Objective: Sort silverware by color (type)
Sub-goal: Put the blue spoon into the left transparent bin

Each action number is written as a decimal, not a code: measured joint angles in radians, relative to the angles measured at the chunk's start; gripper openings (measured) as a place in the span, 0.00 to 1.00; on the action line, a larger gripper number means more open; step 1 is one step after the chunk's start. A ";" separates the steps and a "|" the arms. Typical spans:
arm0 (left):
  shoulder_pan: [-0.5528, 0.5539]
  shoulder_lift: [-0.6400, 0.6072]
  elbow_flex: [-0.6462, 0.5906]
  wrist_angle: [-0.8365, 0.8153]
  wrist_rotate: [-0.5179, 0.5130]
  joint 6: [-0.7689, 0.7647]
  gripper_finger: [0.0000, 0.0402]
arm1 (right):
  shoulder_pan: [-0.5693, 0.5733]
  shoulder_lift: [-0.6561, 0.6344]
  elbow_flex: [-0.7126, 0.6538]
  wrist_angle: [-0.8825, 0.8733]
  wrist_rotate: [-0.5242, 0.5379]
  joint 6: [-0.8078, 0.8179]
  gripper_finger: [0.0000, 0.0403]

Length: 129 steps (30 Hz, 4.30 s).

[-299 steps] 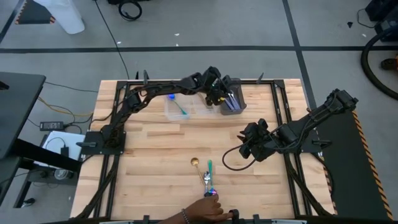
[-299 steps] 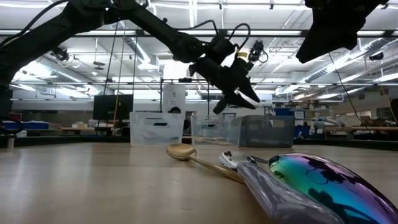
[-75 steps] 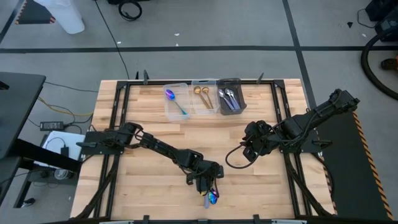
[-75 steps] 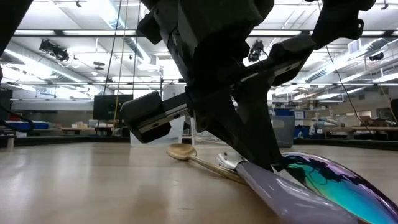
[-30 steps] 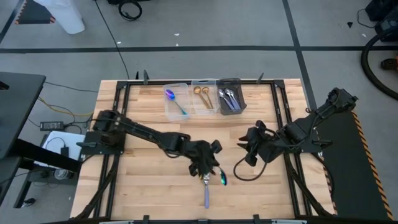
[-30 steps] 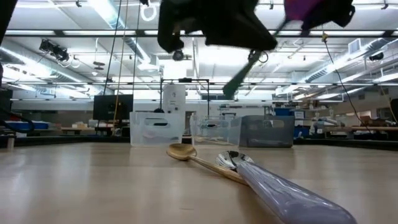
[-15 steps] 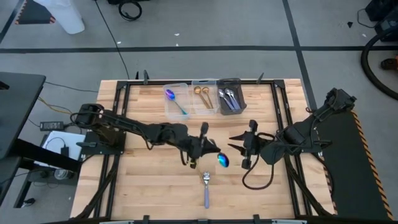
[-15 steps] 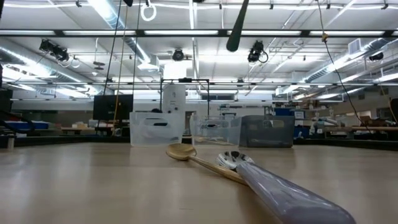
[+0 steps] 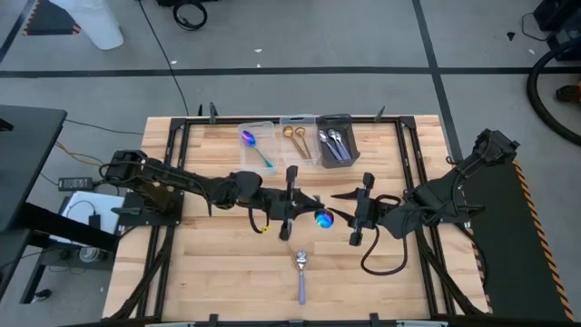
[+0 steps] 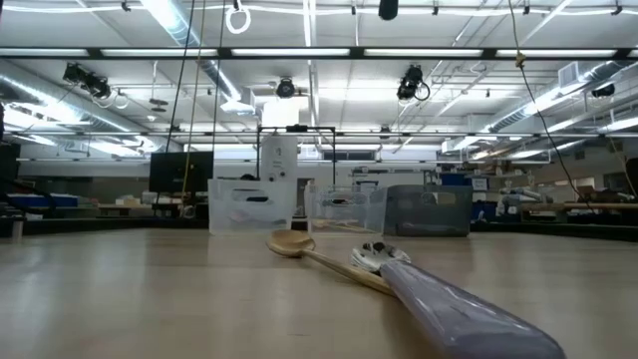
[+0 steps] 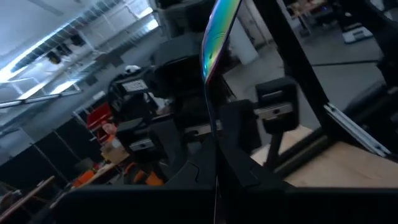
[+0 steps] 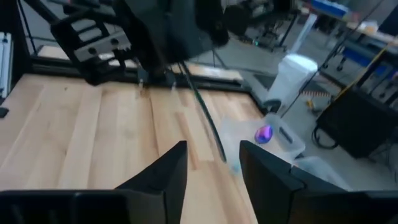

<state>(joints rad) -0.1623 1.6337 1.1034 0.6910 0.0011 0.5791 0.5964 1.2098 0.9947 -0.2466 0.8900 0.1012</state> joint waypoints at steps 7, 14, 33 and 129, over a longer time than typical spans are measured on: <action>0.000 0.001 0.000 0.081 -0.020 -0.045 0.02 | -0.012 0.058 0.000 0.201 0.007 -0.208 0.41; -0.013 0.001 0.000 0.084 -0.020 -0.045 0.01 | -0.023 0.104 0.000 0.380 0.060 -0.368 0.40; -0.019 0.002 0.000 0.132 0.020 -0.127 0.03 | -0.048 0.104 0.000 0.485 -0.099 -0.400 0.18; -0.313 -0.529 -0.440 -0.745 -0.752 -0.513 0.27 | -0.799 0.305 0.333 0.210 -0.873 -0.230 0.04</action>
<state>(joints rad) -0.4749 1.1043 0.6631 -0.0539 -0.7506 0.0657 -0.2028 1.5152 1.3272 -0.0363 0.0170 -0.1288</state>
